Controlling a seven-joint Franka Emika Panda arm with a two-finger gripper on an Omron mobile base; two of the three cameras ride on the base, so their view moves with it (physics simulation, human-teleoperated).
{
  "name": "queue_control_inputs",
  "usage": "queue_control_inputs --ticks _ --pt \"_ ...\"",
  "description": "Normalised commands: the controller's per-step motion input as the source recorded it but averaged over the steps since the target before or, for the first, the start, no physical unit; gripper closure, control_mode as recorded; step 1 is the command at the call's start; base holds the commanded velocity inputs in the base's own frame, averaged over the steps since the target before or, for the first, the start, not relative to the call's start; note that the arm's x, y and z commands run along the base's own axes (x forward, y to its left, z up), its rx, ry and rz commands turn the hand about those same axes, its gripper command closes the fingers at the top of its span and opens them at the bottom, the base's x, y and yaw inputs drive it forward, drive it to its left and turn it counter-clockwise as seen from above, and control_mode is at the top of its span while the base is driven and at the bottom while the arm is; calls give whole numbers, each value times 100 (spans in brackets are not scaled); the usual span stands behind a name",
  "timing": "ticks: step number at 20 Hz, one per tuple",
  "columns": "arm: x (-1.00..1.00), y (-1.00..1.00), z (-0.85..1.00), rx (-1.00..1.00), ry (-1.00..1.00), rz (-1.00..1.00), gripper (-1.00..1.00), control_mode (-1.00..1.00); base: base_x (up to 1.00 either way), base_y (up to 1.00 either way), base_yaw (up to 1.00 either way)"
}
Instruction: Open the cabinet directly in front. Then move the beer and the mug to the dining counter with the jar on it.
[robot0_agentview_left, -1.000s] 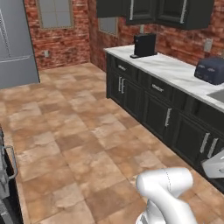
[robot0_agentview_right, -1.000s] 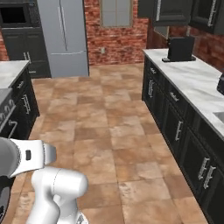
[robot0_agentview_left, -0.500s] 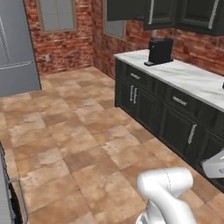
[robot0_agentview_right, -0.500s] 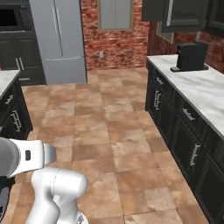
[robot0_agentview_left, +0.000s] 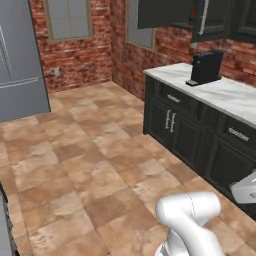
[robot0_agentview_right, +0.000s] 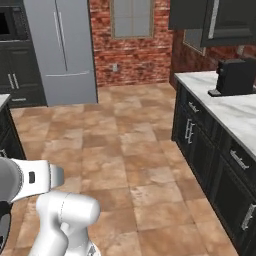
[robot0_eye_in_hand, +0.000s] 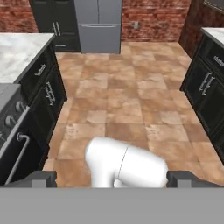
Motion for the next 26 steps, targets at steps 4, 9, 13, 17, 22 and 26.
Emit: queue_control_inputs --ticks 4,9,13,17,22,26 --pt "0 0 0 0 0 0 -100 100 100 63 -3" --pt "0 0 0 0 0 0 -100 100 100 65 -2" --pt "0 0 0 0 0 0 -100 100 100 58 -4" --pt "0 0 0 0 0 0 -100 100 100 53 -6" --pt "0 0 0 0 0 0 -100 100 100 49 -10" --pt "0 0 0 0 0 0 -100 100 100 49 -12"
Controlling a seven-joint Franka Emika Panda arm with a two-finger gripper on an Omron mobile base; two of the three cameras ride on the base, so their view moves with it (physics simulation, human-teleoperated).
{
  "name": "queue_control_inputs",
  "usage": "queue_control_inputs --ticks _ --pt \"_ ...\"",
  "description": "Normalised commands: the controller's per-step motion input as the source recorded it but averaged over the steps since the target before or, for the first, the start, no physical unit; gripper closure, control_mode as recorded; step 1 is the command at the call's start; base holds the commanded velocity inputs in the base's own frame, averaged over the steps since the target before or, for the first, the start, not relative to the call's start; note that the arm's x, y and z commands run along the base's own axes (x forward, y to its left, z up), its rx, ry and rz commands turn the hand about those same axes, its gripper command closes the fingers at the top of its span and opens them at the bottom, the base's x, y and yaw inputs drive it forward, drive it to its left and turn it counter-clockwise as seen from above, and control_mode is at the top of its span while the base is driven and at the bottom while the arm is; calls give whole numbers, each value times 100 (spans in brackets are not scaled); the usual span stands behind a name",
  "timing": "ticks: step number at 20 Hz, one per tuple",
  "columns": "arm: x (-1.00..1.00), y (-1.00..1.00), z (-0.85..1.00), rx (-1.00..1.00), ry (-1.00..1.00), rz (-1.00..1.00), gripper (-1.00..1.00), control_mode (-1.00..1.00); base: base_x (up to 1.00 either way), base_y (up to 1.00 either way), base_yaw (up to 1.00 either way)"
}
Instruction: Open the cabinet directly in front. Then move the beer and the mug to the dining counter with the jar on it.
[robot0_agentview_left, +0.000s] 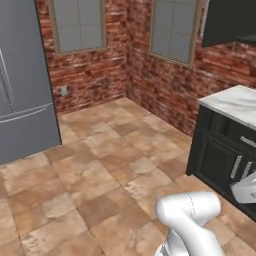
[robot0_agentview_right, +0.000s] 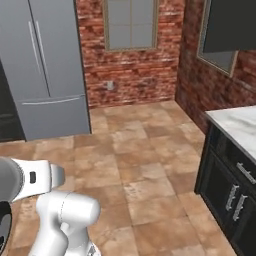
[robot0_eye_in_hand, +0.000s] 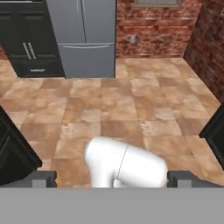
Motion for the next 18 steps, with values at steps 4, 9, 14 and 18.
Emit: queue_control_inputs --ticks 4,9,14,18 --pt "0 0 0 0 0 0 -100 100 100 49 -14" --pt "0 0 0 0 0 0 -100 100 100 60 -44" --pt "0 0 0 0 0 0 -100 100 65 52 -86" --pt "0 0 0 0 0 0 -100 100 36 37 -95"
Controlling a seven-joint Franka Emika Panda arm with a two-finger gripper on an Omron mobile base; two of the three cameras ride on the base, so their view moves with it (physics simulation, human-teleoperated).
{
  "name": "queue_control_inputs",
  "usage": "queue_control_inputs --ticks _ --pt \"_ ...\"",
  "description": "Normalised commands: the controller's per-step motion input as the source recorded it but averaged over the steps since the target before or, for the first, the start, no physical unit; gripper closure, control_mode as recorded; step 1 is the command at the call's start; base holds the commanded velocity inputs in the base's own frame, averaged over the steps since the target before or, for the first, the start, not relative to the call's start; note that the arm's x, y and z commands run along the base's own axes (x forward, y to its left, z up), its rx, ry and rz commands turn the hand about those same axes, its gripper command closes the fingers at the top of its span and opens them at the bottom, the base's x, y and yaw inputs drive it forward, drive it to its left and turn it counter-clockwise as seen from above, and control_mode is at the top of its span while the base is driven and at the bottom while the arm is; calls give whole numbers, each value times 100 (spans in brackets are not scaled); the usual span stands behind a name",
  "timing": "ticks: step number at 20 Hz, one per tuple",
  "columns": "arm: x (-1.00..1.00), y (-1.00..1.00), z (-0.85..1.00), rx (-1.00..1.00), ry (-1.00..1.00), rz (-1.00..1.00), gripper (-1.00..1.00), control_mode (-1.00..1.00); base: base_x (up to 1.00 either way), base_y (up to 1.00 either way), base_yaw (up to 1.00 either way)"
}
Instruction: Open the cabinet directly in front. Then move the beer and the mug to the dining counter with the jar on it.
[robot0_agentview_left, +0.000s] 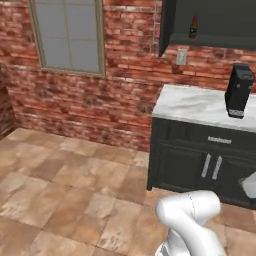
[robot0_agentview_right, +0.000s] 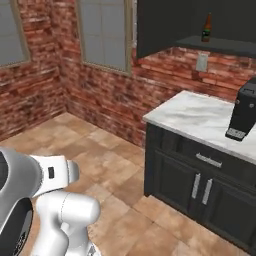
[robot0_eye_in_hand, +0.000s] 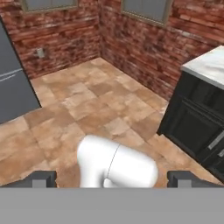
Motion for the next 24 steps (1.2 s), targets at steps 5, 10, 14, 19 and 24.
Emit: queue_control_inputs --ticks 5,10,14,19,24 --pt "0 0 0 0 0 0 -100 100 27 30 -98" --pt "0 0 0 0 0 0 -100 100 29 32 -97" --pt "0 0 0 0 0 0 -100 100 60 45 -86" --pt "0 0 0 0 0 0 -100 100 100 96 -59" --pt "0 0 0 0 0 0 -100 100 100 94 -36"
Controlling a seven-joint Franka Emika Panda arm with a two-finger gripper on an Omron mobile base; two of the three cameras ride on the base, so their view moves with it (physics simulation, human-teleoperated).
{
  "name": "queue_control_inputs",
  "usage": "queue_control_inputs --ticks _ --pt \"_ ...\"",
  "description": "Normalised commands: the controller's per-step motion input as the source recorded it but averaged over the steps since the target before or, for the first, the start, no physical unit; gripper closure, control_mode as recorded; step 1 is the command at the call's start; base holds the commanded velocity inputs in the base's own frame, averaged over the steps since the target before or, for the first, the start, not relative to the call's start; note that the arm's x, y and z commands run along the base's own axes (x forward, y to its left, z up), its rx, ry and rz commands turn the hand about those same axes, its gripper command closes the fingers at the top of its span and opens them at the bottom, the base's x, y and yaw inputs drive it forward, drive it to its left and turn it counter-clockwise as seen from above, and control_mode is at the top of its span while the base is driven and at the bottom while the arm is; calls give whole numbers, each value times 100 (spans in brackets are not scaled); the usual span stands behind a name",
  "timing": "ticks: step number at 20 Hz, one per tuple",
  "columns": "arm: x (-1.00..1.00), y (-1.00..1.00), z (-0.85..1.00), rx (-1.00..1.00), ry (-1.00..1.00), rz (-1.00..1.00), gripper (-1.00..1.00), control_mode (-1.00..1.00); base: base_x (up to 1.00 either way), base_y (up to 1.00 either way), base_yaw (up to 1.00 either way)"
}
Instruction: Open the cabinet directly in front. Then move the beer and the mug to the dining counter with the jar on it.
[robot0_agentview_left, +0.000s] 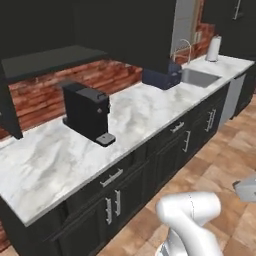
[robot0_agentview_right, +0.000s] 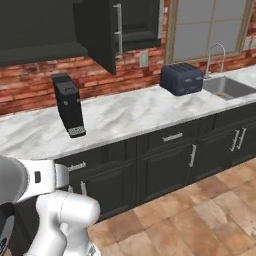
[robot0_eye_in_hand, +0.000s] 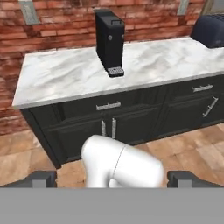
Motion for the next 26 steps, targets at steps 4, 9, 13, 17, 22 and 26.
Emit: queue_control_inputs --ticks 4,9,13,17,22,26 --pt "0 0 0 0 0 0 -100 100 100 43 -25" --pt "0 0 0 0 0 0 -100 100 86 40 28" --pt "0 0 0 0 0 0 -100 100 27 9 60" --pt "0 0 0 0 0 0 -100 100 0 1 50" --pt "0 0 0 0 0 0 -100 100 19 4 20" --pt "17 5 0 0 2 -2 -100 -100 52 11 -6"
